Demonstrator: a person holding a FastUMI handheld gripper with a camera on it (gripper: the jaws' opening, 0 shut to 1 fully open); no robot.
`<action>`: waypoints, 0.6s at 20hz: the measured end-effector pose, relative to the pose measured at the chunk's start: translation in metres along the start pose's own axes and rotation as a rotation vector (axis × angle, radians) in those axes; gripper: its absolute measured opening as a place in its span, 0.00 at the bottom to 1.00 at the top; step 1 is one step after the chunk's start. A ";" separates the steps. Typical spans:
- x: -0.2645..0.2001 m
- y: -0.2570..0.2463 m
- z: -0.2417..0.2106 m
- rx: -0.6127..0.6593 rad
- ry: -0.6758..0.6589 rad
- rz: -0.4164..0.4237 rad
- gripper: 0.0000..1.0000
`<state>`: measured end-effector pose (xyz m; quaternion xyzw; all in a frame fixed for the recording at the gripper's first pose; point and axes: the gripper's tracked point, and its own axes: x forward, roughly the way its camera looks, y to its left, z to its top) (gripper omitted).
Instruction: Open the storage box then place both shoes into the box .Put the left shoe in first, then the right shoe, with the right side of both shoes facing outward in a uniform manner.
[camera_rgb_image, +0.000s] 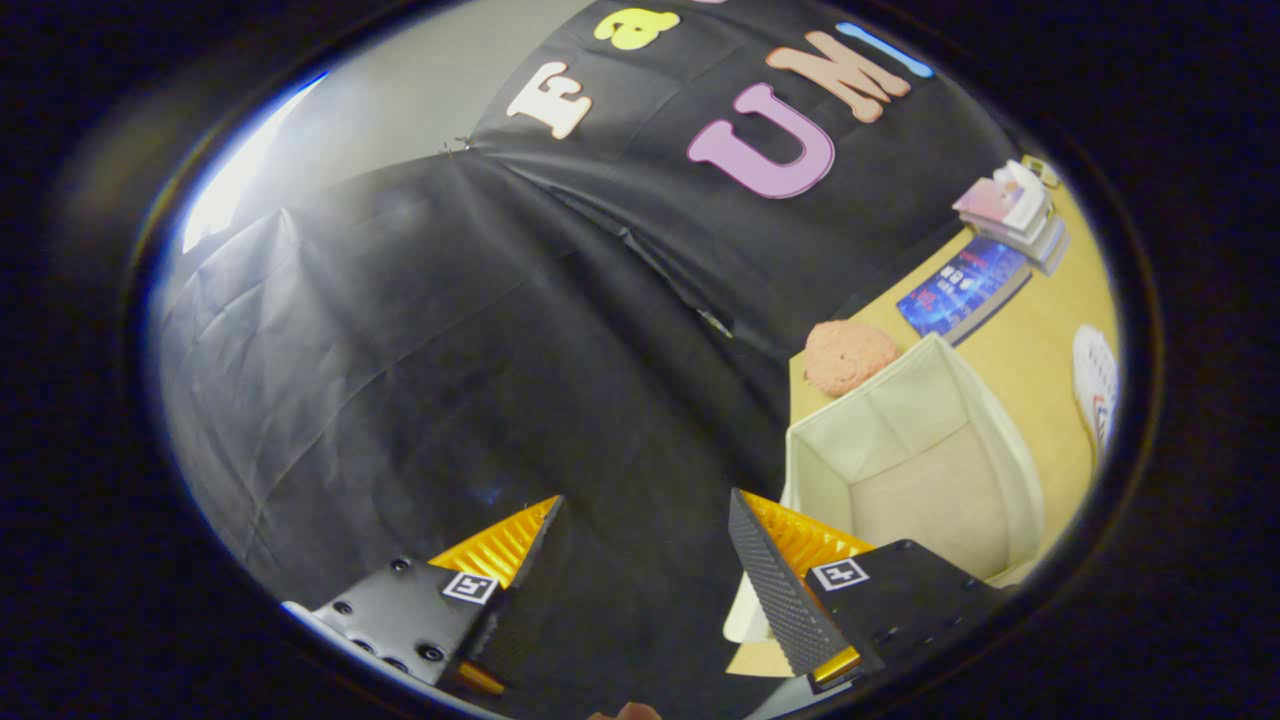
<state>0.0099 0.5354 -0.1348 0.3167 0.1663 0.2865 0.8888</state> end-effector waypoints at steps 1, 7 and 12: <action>-0.005 -0.012 0.010 -0.050 -0.006 -0.030 0.98; -0.065 -0.107 0.089 -0.227 -0.079 -0.263 0.99; -0.122 -0.203 0.131 -0.312 -0.086 -0.506 0.99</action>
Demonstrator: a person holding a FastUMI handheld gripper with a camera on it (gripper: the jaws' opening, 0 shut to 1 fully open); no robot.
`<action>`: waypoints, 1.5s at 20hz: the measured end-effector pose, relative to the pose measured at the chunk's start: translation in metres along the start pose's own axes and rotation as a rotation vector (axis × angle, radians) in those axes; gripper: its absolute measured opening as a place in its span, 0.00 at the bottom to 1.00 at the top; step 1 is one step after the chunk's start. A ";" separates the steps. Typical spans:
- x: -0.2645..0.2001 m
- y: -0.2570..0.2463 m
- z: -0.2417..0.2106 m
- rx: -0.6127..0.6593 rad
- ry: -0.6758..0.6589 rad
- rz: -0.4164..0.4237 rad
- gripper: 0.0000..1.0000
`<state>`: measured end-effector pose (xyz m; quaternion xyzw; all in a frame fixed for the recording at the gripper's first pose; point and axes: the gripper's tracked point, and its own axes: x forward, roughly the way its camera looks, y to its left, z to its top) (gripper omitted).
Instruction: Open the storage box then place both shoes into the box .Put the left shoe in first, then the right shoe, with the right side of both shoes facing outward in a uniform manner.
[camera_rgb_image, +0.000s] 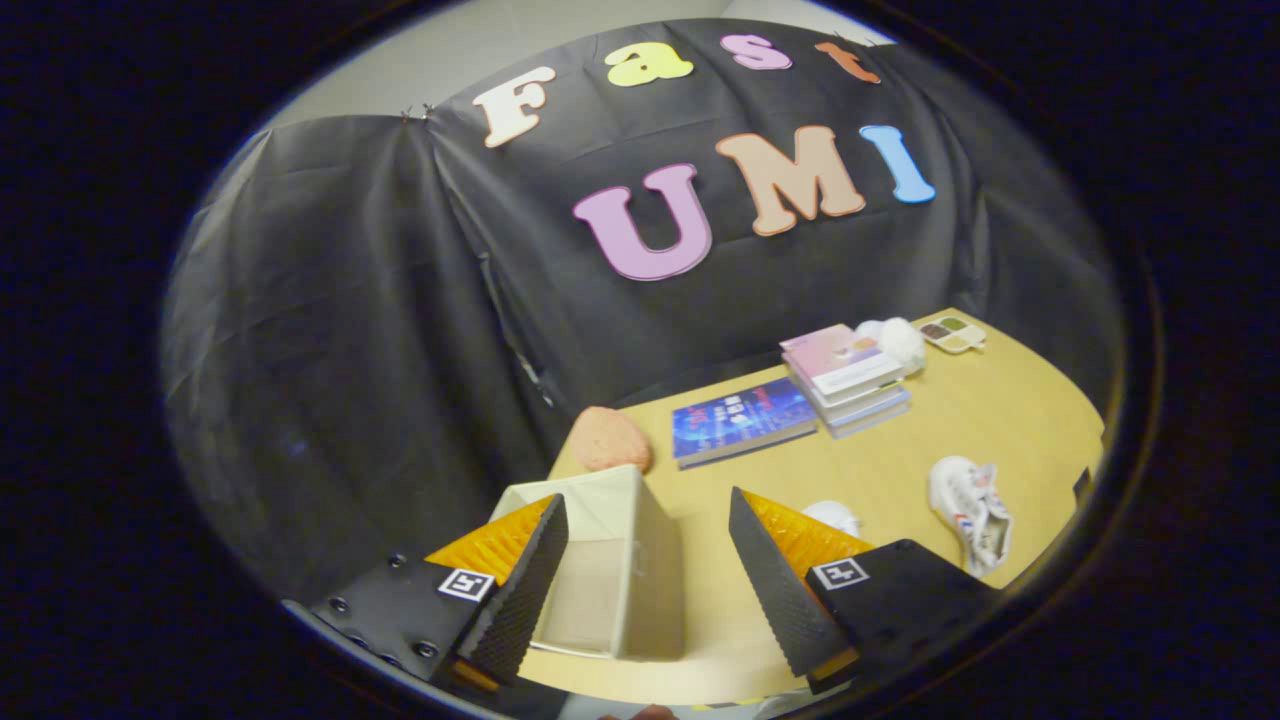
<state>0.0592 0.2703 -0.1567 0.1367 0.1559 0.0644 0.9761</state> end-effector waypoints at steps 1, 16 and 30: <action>0.000 -0.019 -0.004 -0.006 0.010 -0.034 0.99; 0.014 -0.184 -0.140 -0.038 0.323 -0.271 0.98; 0.063 -0.204 -0.185 -0.091 0.481 -0.290 0.82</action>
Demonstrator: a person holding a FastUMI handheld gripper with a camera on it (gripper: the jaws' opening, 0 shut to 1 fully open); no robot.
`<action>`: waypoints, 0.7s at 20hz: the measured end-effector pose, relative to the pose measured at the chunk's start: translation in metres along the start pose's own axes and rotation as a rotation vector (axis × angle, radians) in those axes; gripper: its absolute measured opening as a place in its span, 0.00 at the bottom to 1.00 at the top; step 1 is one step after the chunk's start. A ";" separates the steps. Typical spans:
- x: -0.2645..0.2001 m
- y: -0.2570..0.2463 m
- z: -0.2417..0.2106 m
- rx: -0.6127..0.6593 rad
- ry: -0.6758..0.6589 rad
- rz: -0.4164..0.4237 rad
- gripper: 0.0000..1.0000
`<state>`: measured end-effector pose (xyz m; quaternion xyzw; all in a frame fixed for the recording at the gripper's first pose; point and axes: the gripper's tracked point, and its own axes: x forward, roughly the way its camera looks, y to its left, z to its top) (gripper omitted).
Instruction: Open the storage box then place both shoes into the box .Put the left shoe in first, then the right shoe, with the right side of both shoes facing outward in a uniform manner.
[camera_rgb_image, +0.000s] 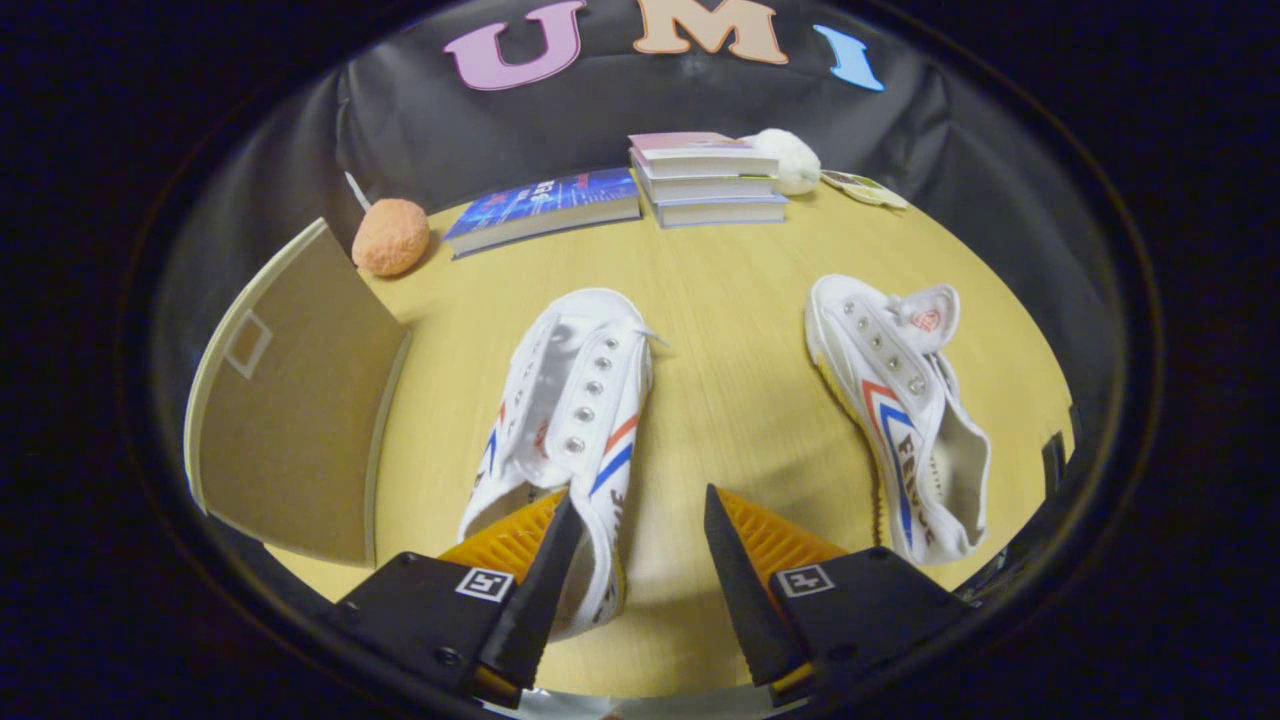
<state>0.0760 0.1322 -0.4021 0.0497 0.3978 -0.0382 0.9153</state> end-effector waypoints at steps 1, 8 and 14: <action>0.002 0.001 0.005 0.007 -0.005 0.009 0.79; 0.011 0.015 0.004 0.028 -0.008 0.066 0.56; 0.008 0.028 0.004 0.196 0.002 0.172 0.27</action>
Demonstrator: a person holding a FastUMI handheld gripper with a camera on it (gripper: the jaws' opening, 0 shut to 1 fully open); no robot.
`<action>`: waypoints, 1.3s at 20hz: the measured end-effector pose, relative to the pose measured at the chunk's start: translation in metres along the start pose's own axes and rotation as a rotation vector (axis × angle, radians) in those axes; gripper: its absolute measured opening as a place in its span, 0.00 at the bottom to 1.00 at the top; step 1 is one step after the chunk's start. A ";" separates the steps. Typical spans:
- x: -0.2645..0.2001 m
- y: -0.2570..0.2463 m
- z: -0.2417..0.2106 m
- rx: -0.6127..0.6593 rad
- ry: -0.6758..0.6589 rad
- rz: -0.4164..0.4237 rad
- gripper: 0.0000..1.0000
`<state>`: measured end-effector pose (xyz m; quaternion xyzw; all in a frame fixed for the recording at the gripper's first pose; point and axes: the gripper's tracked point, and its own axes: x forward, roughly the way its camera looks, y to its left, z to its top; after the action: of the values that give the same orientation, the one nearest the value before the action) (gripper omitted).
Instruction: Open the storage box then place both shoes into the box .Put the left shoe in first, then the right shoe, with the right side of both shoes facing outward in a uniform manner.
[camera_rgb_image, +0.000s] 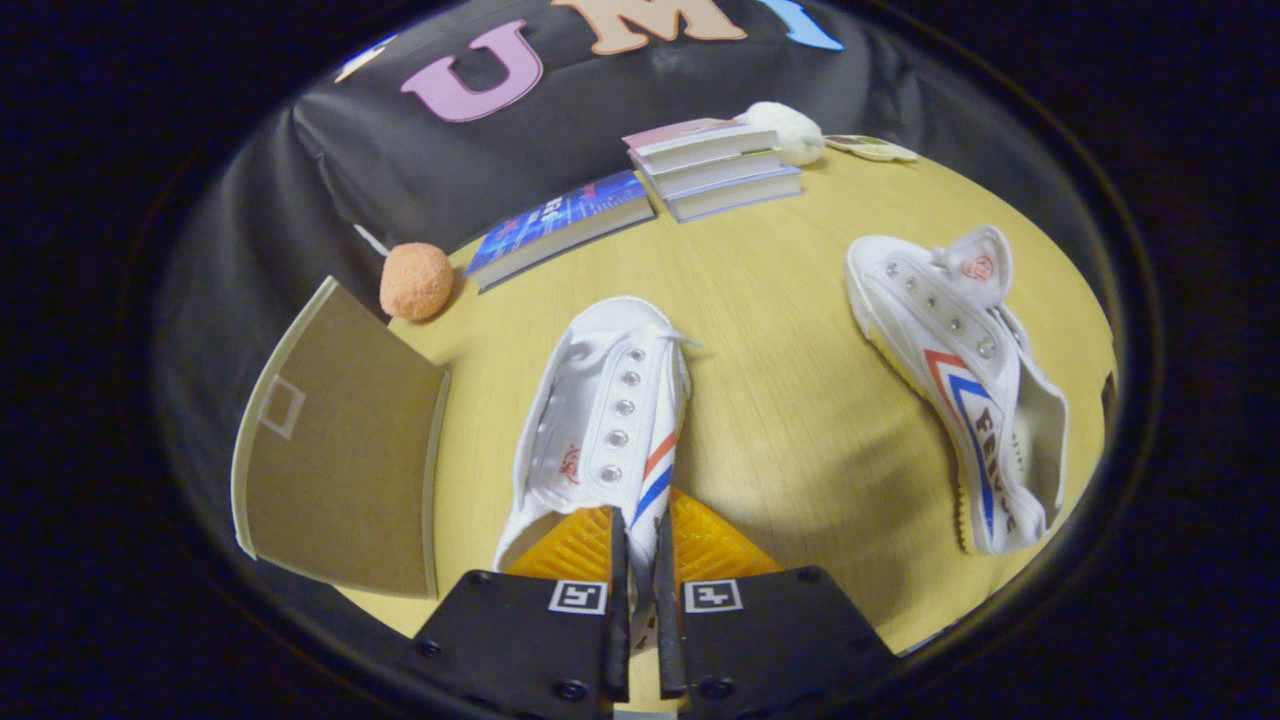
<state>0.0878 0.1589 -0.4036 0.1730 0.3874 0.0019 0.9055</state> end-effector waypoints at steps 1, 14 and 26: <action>0.001 -0.001 -0.001 0.018 -0.008 -0.002 0.22; -0.038 0.043 0.054 -0.284 -0.201 -0.214 0.03; -0.134 0.161 0.150 -0.671 -0.440 -0.405 0.02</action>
<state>0.1199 0.2456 -0.1628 -0.2132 0.1897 -0.0869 0.9545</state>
